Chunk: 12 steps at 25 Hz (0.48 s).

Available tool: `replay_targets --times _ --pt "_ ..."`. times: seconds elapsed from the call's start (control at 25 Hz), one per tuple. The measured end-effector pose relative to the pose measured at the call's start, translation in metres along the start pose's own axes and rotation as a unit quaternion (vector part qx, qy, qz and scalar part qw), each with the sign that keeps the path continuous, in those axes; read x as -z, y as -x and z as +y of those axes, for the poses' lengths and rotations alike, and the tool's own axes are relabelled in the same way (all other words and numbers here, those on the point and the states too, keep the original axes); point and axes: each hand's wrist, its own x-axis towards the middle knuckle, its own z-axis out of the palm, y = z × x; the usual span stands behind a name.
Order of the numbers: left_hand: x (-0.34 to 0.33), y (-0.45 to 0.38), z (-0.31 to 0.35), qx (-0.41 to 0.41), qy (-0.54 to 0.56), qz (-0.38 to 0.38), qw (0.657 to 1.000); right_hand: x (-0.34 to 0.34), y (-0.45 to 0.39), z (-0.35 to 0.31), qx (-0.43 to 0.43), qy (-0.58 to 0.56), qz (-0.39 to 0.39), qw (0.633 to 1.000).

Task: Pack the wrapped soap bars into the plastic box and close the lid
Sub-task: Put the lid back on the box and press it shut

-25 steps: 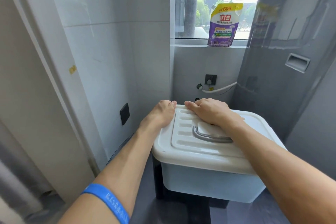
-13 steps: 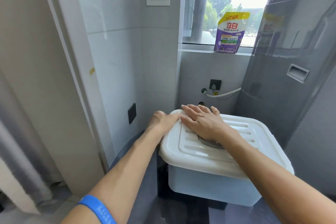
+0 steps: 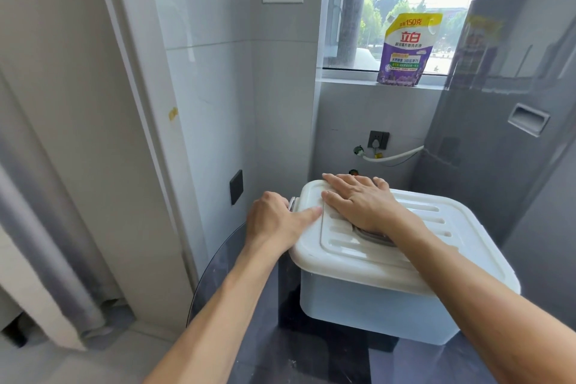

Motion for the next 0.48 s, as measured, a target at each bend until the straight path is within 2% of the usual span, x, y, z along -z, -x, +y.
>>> replay_targets --times 0.2,0.36,0.48 --pt "-0.009 0.009 0.018 -0.068 -0.120 0.108 0.984 0.000 0.002 0.001 0.007 -0.001 0.011 1.000" --pt "-0.017 0.015 0.016 -0.099 -0.164 0.121 0.974 0.006 0.006 0.002 0.001 -0.016 -0.007 1.000" --pt "-0.015 0.015 0.015 -0.099 -0.180 0.084 0.975 0.025 0.021 0.008 0.004 -0.183 -0.041 0.982"
